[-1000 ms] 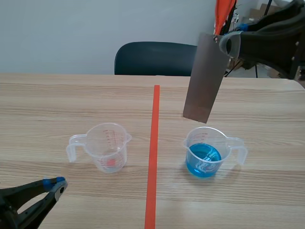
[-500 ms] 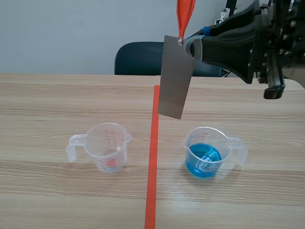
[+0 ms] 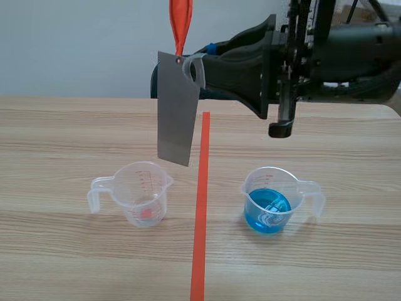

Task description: Do the redox reaction experiment. move the plate over the left beaker

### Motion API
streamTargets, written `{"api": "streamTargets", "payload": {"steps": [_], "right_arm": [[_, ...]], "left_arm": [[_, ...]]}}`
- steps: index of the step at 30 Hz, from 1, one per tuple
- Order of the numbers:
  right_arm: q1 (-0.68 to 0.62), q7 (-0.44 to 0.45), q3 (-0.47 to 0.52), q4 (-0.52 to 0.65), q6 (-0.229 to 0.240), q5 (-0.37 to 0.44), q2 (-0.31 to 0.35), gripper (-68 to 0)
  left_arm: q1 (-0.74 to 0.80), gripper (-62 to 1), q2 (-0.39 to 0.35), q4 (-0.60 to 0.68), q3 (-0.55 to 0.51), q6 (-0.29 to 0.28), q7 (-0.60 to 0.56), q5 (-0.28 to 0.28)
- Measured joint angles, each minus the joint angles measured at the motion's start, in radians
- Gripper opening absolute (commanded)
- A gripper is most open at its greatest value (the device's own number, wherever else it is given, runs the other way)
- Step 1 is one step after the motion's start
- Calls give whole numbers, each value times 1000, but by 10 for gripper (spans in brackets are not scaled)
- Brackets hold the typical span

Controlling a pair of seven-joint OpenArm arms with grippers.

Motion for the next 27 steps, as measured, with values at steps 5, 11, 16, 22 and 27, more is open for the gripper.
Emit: {"api": "streamTargets", "payload": {"steps": [5, 11, 16, 22, 27], "right_arm": [[23, -124, 0, 0, -64, -3, -94, -669], [47, -198, 0, 0, -121, 14, -176, -669], [50, -297, 0, 0, -212, 31, -257, -669], [55, -386, 1, -1, -219, 31, -346, -669], [68, -430, 1, -1, -265, 30, -389, -669]], "left_arm": [[0, 14, 0, 19, 0, -3, 0, 0], [0, 14, 0, 19, 0, -3, 0, 0], [0, 14, 0, 19, 0, -3, 0, 0], [0, 14, 0, 19, 0, -3, 0, 0], [0, 14, 0, 19, 0, -3, 0, 0]]}}
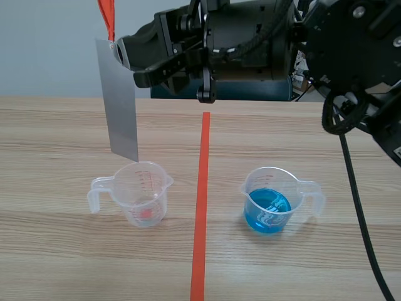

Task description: Do the redox reaction experiment. move the plate over the left beaker

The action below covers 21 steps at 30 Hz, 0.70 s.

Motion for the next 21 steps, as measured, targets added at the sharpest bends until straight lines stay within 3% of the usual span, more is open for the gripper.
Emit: {"api": "streamTargets", "payload": {"steps": [9, 21], "right_arm": [[18, -53, 0, -23, -28, -15, -69, -669], [17, -61, 0, -69, -25, -102, -84, -669]], "left_arm": [[-11, 14, 0, 0, 0, 0, 0, 0], [-11, 14, 0, 0, 0, 0, 0, 0]]}}
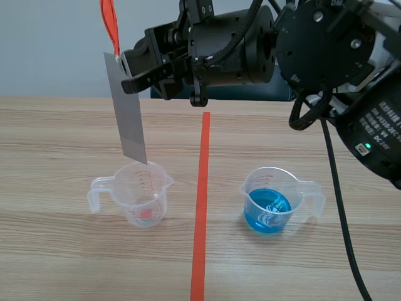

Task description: Do the redox reaction experiment. move the plate over the left beaker

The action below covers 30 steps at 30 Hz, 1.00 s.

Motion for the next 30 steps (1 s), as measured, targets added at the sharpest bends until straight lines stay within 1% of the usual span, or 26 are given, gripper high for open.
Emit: {"api": "streamTargets", "payload": {"steps": [8, 12, 19, 21, 30], "right_arm": [[0, 3, 0, 0, 0, 0, 0, -669], [0, -8, 0, 0, 0, 1, -14, -669], [0, -12, 0, 0, 0, 21, -16, -669], [0, -29, 0, 0, 0, 32, -16, -669], [0, -31, 0, 0, 0, 35, -16, -669]], "left_arm": [[0, 14, 0, 0, 0, 0, 0, 0], [0, 14, 0, 0, 0, 0, 0, 0], [0, 14, 0, 0, 0, 0, 0, 0], [0, 14, 0, 0, 0, 0, 0, 0], [0, 14, 0, 0, 0, 0, 15, 0]]}}
